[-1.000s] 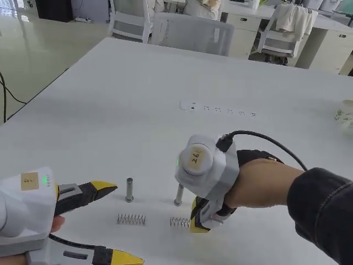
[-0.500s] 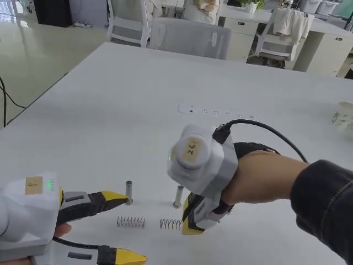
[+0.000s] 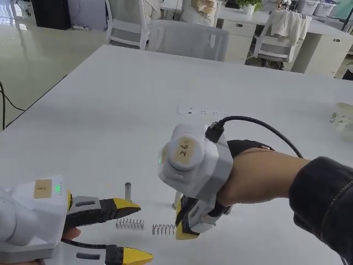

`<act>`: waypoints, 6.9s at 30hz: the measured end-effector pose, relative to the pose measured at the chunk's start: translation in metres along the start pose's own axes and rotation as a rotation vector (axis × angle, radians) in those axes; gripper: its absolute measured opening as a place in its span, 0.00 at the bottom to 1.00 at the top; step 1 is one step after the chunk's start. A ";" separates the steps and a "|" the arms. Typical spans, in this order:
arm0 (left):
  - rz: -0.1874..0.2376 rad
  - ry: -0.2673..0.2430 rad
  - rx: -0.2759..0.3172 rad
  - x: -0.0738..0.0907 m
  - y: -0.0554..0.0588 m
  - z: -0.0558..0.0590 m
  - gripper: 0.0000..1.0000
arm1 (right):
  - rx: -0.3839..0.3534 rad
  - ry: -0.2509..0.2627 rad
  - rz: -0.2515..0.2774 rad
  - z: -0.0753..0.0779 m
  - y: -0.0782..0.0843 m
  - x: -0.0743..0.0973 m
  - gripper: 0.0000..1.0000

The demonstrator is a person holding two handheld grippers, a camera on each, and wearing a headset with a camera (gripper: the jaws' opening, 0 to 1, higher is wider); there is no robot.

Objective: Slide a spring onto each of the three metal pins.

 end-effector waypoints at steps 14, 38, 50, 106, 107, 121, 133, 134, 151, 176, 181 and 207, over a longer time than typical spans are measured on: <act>0.004 0.041 -0.030 -0.004 -0.001 0.006 0.26 | 0.049 -0.006 0.015 -0.006 -0.013 0.004 0.08; -0.007 0.053 -0.072 -0.006 0.000 0.009 0.03 | 0.095 -0.013 0.021 -0.012 -0.019 0.008 0.08; -0.021 0.053 -0.083 -0.006 0.001 0.008 0.02 | 0.085 -0.004 0.042 -0.012 -0.023 0.018 0.08; -0.002 0.063 -0.086 -0.004 -0.002 0.011 0.02 | 0.100 0.010 0.142 -0.018 -0.053 0.023 0.10; 0.001 0.062 -0.085 -0.004 -0.003 0.011 0.02 | 0.100 0.011 0.143 -0.018 -0.053 0.023 0.09; 0.002 0.059 -0.072 -0.005 -0.004 0.011 0.03 | 0.081 0.016 0.141 -0.016 -0.053 0.024 0.08; -0.021 0.029 -0.025 -0.002 0.003 0.005 0.12 | 0.067 0.031 0.124 -0.009 -0.044 0.027 0.08; -0.020 0.027 -0.024 -0.002 0.003 0.004 0.13 | 0.066 0.034 0.121 -0.009 -0.043 0.027 0.08; -0.005 -0.054 0.049 0.010 0.008 -0.008 0.40 | 0.030 0.063 0.098 0.003 -0.027 0.033 0.08; 0.018 -0.148 0.082 0.021 0.009 -0.022 0.66 | -0.024 0.134 0.057 0.028 0.001 0.055 0.08; 0.020 -0.161 0.085 0.023 0.009 -0.024 0.70 | -0.028 0.142 0.054 0.032 0.002 0.058 0.08; 0.031 -0.189 0.105 0.026 0.013 -0.028 0.78 | -0.015 0.166 -0.022 0.064 0.011 0.050 0.08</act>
Point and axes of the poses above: the centre of the closed fingertips' face, and the gripper's own axes: x roughly backward along the fingers, z roughly to its right, y roughly out of its underside, the point moved 4 cm from there along x, roughly backward along the fingers, and after that the axes turned 6 degrees about x, right-handed, at the moved point
